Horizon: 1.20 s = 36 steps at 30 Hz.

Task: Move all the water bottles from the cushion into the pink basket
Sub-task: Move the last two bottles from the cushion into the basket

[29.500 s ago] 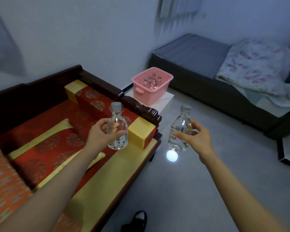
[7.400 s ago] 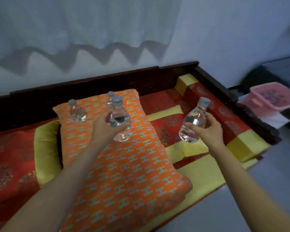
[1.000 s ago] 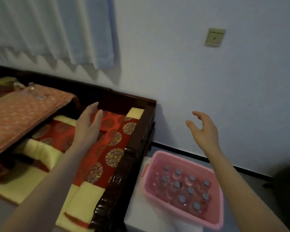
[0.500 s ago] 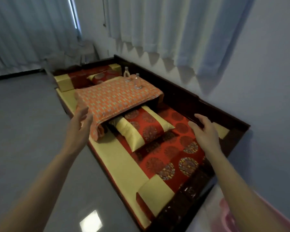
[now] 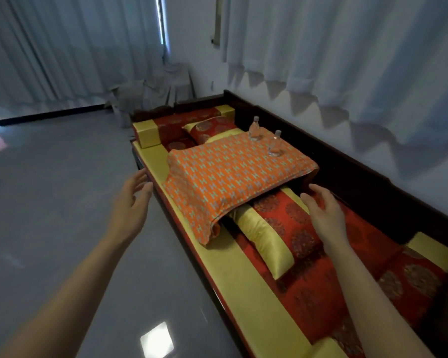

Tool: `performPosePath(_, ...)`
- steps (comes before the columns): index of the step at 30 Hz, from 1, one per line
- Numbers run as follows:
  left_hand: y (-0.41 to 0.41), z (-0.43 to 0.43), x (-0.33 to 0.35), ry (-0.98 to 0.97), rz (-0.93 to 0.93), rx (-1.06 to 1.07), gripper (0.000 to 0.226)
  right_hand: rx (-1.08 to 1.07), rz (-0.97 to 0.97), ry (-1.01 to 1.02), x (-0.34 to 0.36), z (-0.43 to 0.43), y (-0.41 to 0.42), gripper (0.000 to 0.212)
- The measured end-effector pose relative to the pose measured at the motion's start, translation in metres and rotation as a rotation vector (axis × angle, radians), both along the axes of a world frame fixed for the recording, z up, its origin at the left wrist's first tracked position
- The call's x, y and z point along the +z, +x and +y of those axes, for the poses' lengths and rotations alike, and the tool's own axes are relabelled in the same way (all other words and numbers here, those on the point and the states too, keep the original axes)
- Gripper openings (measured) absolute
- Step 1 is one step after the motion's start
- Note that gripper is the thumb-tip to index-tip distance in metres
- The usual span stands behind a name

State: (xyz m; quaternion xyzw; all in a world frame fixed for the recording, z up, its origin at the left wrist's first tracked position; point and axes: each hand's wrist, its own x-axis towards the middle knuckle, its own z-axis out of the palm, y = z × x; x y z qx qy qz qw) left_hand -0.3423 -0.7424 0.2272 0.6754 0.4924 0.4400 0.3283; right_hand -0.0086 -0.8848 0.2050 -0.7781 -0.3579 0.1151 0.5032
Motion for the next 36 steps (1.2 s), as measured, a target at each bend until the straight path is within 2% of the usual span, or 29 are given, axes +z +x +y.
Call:
performPosePath(7, -0.018, 0.131, -0.030, 0.033, 0.189, 0.011, 0.041, -0.028, -0.083, -0.091, -0.022, 0.098, 0.012, 0.049)
performPosePath(15, 0.009, 0.287, -0.051, -0.037, 0.317, -0.052, 0.050, -0.057, 0.013, -0.172, -0.049, 0.236, 0.030, 0.066)
performPosePath(23, 0.027, 0.456, -0.092, -0.114, 0.362, -0.187, 0.051, -0.088, 0.057, -0.240, -0.083, 0.369, 0.037, 0.056)
performPosePath(31, 0.090, 0.639, -0.119, -0.117, 0.442, -0.502, 0.052, -0.409, 0.199, -0.232, -0.121, 0.469, 0.034, 0.056)
performPosePath(36, 0.169, 0.705, -0.132, -0.146, 0.454, -0.674, 0.052, -0.570, 0.272, -0.261, -0.123, 0.506, 0.043, 0.059)
